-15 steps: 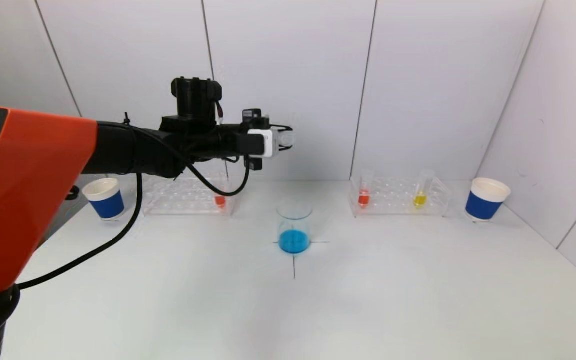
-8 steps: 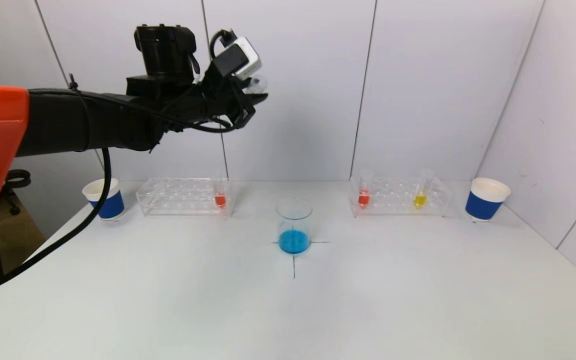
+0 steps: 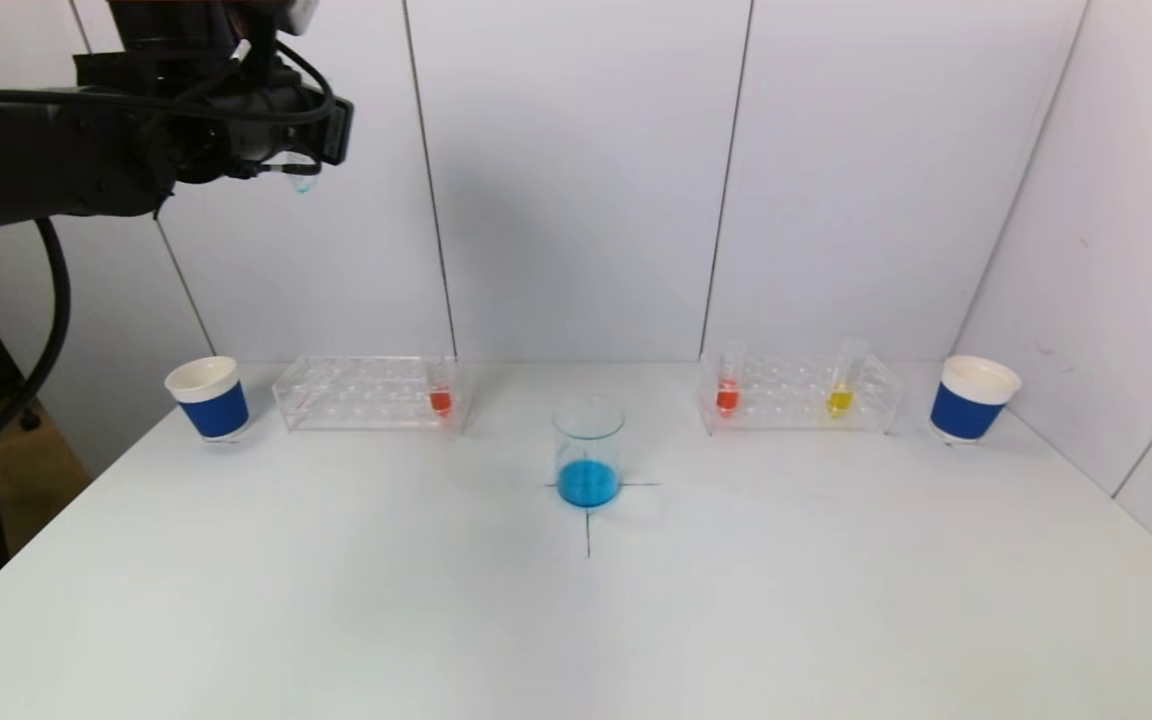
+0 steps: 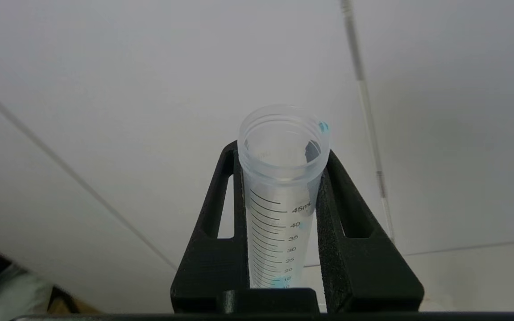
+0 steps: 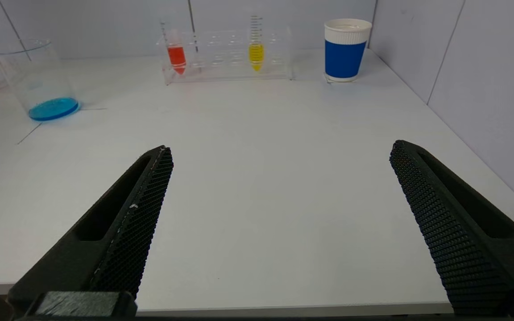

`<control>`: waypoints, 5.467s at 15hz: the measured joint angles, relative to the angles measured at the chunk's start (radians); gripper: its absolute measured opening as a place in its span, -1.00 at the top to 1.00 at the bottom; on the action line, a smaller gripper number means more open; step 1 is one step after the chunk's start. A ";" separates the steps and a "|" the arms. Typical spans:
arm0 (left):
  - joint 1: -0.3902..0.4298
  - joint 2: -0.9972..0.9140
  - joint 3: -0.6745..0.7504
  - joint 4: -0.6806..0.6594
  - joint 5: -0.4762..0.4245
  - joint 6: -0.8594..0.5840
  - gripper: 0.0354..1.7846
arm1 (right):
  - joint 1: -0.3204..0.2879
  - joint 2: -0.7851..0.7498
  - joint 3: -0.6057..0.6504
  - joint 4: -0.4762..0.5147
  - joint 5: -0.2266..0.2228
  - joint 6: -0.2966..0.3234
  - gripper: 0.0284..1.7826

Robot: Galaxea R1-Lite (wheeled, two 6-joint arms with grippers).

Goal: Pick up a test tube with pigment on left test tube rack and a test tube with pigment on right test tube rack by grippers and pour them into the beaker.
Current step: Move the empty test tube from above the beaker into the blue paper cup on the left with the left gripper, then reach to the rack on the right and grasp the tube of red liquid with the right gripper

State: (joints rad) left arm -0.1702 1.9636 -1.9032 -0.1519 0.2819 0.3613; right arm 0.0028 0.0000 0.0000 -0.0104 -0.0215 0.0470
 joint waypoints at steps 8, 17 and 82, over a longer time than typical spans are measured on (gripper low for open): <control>0.277 0.025 0.056 -0.001 0.052 -0.211 0.53 | 0.000 0.000 0.000 0.000 0.000 0.000 -0.99; 0.392 0.157 0.140 -0.161 0.030 -0.297 0.53 | 0.000 0.000 0.000 0.000 0.000 0.000 -0.99; 0.326 -0.421 0.882 -0.270 -0.185 -0.341 -0.98 | 0.000 0.000 0.000 0.000 0.000 0.000 -0.99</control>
State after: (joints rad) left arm 0.1557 1.5423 -1.0213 -0.4217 0.0966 0.0206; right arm 0.0028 0.0000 0.0000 -0.0104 -0.0211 0.0474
